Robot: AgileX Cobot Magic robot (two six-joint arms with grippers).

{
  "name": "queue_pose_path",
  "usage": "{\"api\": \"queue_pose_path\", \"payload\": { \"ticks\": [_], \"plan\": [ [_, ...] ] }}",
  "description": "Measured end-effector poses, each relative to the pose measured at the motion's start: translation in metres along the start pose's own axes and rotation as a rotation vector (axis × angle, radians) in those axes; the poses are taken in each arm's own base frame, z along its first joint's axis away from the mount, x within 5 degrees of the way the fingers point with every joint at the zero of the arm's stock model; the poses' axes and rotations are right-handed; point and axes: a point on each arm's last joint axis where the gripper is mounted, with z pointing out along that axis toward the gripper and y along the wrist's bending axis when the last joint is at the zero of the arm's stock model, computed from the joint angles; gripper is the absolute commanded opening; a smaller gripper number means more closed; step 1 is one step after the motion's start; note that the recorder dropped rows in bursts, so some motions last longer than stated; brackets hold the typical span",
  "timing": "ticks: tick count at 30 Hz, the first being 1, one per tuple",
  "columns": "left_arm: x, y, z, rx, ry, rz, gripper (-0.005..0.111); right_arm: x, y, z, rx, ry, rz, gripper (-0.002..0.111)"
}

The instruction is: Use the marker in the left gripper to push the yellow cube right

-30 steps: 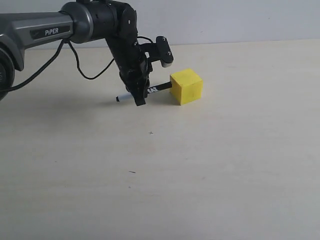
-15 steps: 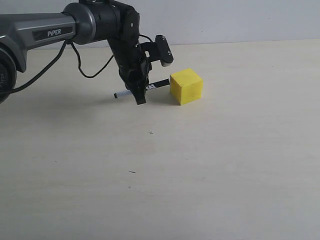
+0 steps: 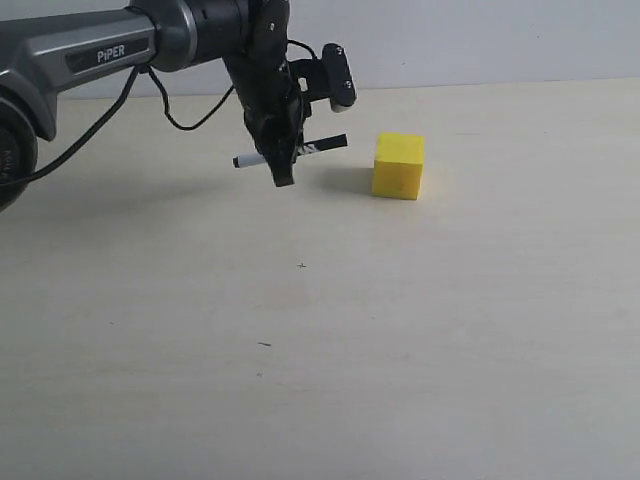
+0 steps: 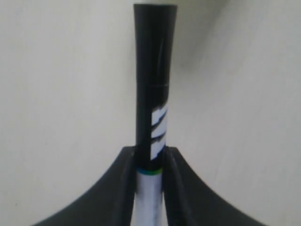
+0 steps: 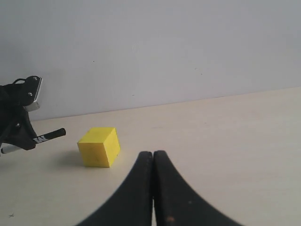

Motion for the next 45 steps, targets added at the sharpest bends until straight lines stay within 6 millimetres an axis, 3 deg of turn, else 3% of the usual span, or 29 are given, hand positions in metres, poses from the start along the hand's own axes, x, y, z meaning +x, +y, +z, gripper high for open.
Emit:
{"api": "queue_pose_path", "payload": {
  "ticks": [6,15,22,26,31,37,41,45],
  "plan": [
    [0.014,-0.003,-0.001,0.101,0.072,0.227,0.0,0.0,0.0,0.0,0.0,0.0,0.0,0.0],
    [0.038,0.02,-0.003,0.111,0.014,0.055,0.0,0.0,0.0,0.0,0.0,0.0,0.0,0.0],
    [0.028,0.027,-0.003,-0.004,-0.041,-0.092,0.0,0.0,0.0,0.0,0.0,0.0,0.0,0.0],
    [0.02,0.024,-0.001,-0.053,0.015,-0.027,0.0,0.001,0.0,0.0,0.0,0.006,0.0,0.0],
    [0.014,0.016,0.031,0.005,0.097,0.11,0.0,0.001,0.0,0.0,-0.001,0.016,0.0,0.0],
    [0.005,0.023,0.029,-0.018,0.015,0.194,0.0,0.002,0.0,0.0,-0.002,0.022,0.0,0.0],
    [0.007,0.02,0.046,-0.016,0.014,0.24,0.0,0.002,0.0,0.0,-0.002,0.022,0.0,0.0],
    [0.007,0.021,0.047,-0.025,0.015,0.252,0.0,0.002,0.0,0.0,-0.002,0.022,0.0,0.0]
  ]
}}
